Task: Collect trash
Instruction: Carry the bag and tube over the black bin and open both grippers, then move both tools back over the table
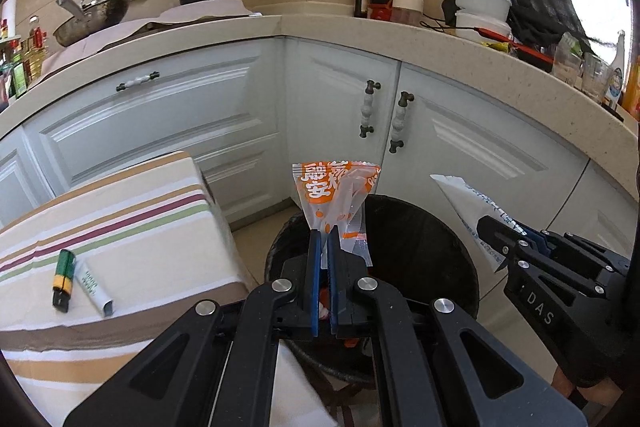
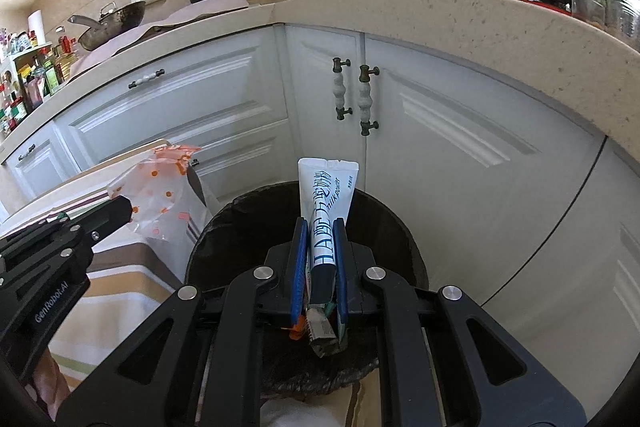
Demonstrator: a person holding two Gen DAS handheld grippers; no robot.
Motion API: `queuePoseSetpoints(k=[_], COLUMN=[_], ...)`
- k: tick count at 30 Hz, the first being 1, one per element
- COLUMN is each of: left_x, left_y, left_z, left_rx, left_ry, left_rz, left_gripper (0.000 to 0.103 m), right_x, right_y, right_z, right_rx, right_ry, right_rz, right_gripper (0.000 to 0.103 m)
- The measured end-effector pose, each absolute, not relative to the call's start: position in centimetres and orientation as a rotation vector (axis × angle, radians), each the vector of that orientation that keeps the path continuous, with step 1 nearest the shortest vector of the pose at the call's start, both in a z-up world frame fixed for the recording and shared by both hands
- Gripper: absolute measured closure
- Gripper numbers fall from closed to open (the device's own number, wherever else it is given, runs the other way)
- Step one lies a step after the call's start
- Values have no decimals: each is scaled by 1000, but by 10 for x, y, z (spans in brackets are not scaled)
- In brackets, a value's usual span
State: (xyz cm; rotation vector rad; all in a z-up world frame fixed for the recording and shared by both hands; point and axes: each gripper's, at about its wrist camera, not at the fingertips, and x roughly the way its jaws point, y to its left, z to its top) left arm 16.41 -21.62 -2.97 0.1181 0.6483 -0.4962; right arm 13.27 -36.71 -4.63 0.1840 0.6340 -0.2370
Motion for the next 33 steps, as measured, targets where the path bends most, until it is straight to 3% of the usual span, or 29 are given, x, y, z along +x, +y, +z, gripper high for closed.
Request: queuePoseSetpoints(k=[5,11,24,33], left_x=[174,184,174,161], left_y=[-223,-222,-189,-114], left_z=[-37,-46,-38,-36], left_rx=[116,87,64,41], left_ry=[665,701,704,713], left_rz=[-501,-490,-436,-286], left_gripper=[98,77,57,52], right_x=[142,147,146,158], right_y=[-375,-384,-366,-304], right_z=[-51,-56,-52,-43], right_rx=[195,203,209,175], right_ry=[634,639,649,660], right_rz=[-255,-281,-245,-96], right_gripper=[83,78,75,75])
